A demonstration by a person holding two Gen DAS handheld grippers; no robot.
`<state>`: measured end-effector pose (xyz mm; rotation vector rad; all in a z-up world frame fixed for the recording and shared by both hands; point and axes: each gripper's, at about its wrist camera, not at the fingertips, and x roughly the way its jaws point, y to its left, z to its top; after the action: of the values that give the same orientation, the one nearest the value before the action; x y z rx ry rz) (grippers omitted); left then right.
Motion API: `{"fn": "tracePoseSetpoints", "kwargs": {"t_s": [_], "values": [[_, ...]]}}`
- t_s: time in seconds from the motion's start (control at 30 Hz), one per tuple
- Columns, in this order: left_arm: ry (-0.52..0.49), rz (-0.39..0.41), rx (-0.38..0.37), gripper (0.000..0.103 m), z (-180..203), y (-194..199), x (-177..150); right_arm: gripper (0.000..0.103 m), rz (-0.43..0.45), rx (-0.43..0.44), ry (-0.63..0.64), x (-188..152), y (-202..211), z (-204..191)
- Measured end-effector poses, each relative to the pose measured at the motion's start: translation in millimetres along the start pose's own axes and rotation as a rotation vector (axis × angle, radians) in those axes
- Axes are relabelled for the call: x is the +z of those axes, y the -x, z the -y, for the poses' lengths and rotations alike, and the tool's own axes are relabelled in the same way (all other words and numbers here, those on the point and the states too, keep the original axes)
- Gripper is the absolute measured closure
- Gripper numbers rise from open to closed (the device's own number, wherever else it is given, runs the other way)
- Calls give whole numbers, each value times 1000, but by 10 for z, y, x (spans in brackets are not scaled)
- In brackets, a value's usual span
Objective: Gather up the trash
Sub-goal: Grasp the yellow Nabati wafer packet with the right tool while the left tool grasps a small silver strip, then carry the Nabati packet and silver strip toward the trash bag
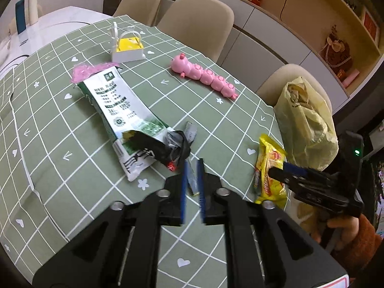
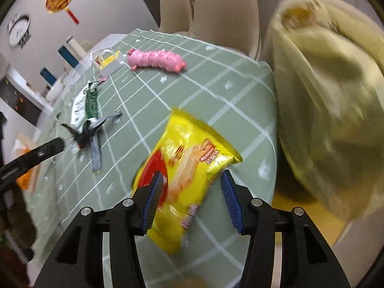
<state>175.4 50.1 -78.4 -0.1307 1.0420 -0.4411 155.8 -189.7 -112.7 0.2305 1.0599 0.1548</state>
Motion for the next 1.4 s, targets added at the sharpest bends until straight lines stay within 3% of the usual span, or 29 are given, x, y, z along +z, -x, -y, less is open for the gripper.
{"fn": "tracePoseSetpoints", "kwargs": {"t_s": [0.07,0.1,0.13,0.37,0.6,0.67,0.73,0.77,0.9,1.23,1.4], "values": [[6,13,2,78,-36,24,22,57,9,-32,76,63,-69,-107],[4,18,-1,77,-46,32,41,65,14,-39,107,69,-87,-141],[-5,22,-3,75,-45,35,61,80,15,-52,142,65,-97,-181],[-167,29,70,64,125,-156,168,89,50,-19,97,36,182,39],[-361,-5,309,65,366,-545,92,89,92,-29,59,-25,427,193],[-378,-23,327,81,393,-606,66,89,99,-32,65,-48,469,196],[-365,-48,310,82,373,-644,58,89,103,-29,64,-72,508,203],[-354,-52,301,94,364,-645,56,89,106,-27,63,-82,524,201],[-261,-48,245,96,322,-524,106,89,129,-22,83,-86,624,168],[-287,108,183,98,762,144,325,89,238,-19,138,37,1091,114],[-265,161,111,98,942,421,441,89,278,-35,161,92,1291,180]]}}
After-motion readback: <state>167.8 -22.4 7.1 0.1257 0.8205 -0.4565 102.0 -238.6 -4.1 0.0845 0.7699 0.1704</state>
